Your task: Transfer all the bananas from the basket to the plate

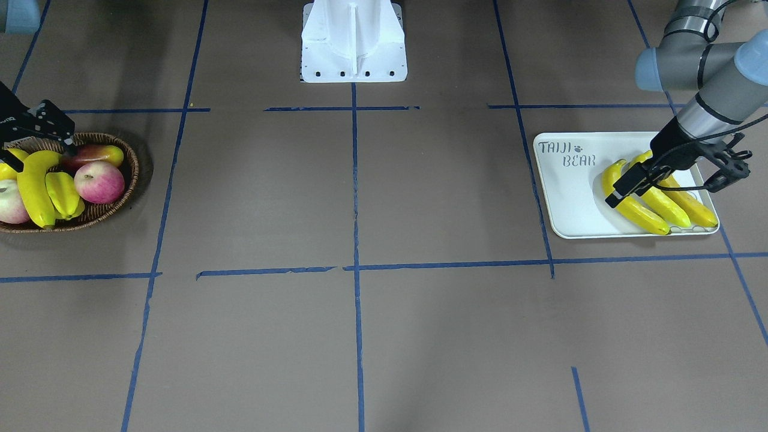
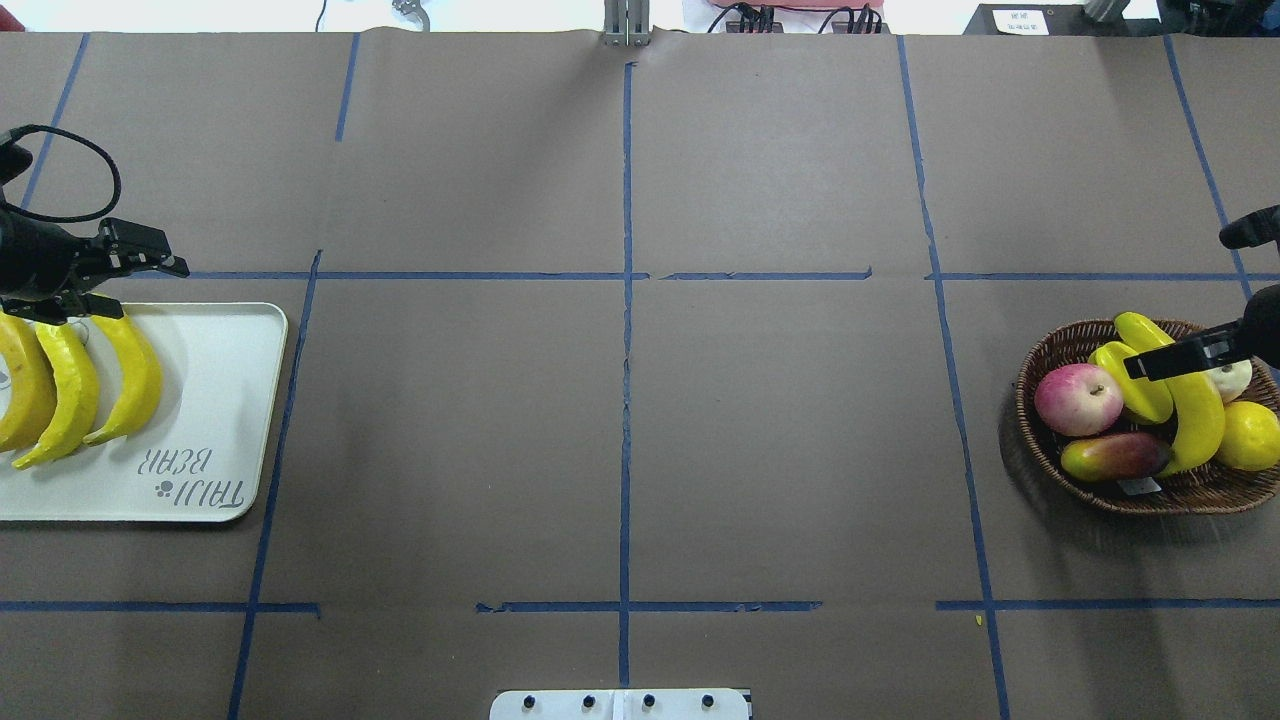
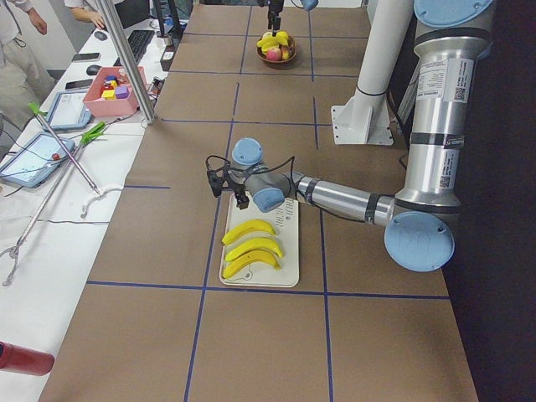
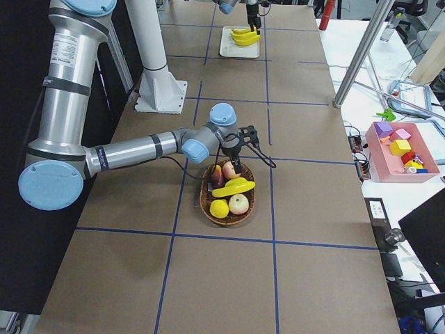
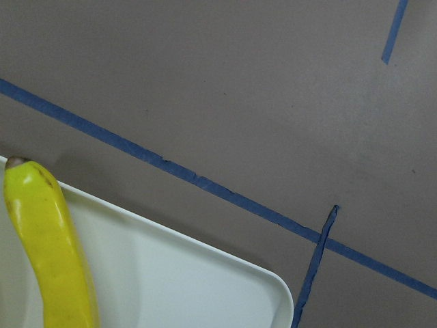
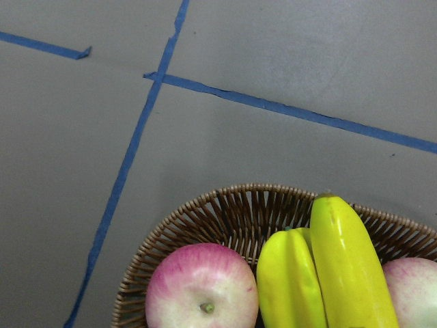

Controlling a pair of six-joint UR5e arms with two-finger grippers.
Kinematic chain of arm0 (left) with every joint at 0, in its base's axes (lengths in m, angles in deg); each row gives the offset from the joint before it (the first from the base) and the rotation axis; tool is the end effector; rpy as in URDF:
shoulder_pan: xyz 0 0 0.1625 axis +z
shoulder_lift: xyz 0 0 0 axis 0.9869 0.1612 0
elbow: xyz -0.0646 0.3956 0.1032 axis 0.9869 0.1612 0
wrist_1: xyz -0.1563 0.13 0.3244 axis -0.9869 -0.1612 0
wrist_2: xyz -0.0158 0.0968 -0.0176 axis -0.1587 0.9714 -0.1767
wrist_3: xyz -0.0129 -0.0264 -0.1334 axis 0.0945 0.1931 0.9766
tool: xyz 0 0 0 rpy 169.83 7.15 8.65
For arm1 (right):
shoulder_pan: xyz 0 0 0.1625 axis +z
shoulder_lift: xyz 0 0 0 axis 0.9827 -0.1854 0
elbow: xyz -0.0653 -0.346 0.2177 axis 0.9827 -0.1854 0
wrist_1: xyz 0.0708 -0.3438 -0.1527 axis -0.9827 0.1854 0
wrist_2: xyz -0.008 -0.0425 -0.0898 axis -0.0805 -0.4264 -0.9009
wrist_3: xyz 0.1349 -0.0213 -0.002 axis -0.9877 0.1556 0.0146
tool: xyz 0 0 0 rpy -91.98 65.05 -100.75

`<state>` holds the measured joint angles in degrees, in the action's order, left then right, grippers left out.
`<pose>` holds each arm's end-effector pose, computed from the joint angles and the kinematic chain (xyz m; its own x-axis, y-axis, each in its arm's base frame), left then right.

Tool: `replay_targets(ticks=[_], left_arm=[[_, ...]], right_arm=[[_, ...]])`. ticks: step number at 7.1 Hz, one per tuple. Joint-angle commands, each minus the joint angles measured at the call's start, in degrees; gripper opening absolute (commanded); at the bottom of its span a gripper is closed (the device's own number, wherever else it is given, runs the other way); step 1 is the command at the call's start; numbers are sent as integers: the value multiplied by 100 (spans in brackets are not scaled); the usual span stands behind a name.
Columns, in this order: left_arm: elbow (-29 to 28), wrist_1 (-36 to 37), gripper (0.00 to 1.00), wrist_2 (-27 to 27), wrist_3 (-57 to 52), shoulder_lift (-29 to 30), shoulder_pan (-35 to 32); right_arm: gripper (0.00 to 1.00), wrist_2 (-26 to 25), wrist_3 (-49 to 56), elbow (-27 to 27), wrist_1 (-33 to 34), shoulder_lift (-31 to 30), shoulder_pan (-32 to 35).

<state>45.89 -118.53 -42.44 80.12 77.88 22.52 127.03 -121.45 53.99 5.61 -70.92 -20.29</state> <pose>0.2283 -0.4713 0.5132 0.3921 -0.3839 -0.8360 0.3957 0.8908 -0.2234 -0.1657 -0.3825 0.5319 0.6314 -0.2929 0.7180 0.0560 0.9407 0.3345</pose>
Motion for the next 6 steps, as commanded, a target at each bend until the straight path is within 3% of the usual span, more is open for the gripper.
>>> replay_targets(ticks=[1,6], left_arm=[[-15,-1,100,5,9,-4,37],[-15,-27,100,5,9,-4,37]], right_arm=[[100,460,5,-926,-1251,-62,205],[100,453,40,-1343,-1389,-18,197]])
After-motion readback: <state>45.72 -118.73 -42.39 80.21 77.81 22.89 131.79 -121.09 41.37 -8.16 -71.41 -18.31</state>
